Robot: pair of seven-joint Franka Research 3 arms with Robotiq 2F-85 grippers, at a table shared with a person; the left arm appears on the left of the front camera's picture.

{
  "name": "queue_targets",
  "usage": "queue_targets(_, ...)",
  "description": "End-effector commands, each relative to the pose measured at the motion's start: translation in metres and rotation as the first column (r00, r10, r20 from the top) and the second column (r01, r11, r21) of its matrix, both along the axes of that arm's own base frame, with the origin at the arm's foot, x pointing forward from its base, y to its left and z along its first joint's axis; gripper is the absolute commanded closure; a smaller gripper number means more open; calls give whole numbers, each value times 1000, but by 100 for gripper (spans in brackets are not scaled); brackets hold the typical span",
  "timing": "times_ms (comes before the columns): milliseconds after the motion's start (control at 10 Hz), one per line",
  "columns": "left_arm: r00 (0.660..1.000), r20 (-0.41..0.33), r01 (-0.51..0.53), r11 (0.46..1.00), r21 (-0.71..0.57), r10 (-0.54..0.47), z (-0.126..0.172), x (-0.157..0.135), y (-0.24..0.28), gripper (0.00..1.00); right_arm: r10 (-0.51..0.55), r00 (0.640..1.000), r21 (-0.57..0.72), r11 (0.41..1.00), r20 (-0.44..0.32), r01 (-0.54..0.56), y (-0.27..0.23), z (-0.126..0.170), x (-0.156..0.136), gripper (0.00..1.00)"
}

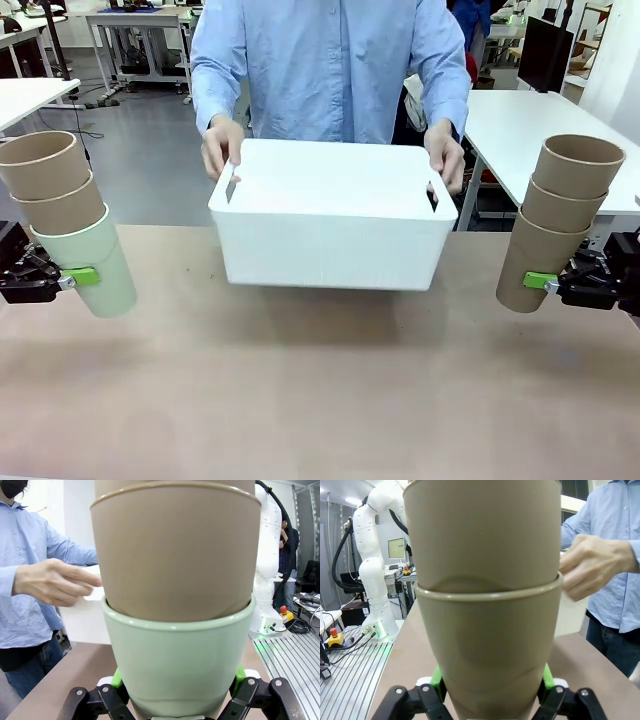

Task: Stack the cups and store them in the basket.
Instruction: Place the stack of Reusable plastic cups into the Pantry Basket.

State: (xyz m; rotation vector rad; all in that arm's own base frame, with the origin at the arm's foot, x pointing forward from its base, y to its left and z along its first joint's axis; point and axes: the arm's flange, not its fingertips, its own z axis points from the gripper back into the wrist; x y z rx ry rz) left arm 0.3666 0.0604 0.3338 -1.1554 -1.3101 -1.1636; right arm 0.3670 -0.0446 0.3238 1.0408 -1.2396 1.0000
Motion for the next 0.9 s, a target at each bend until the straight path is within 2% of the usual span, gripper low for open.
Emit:
queue_targets(0, 1000, 13, 4, 1000, -7, -4, 3, -2, 0, 12, 2, 1000, -7, 1000, 9, -2, -2, 4, -1, 15)
queue_targets(800, 1000, 13, 4, 1000, -7, -4, 3, -2, 0, 12, 2, 1000, -7, 1000, 9, -2, -2, 4, -1, 15)
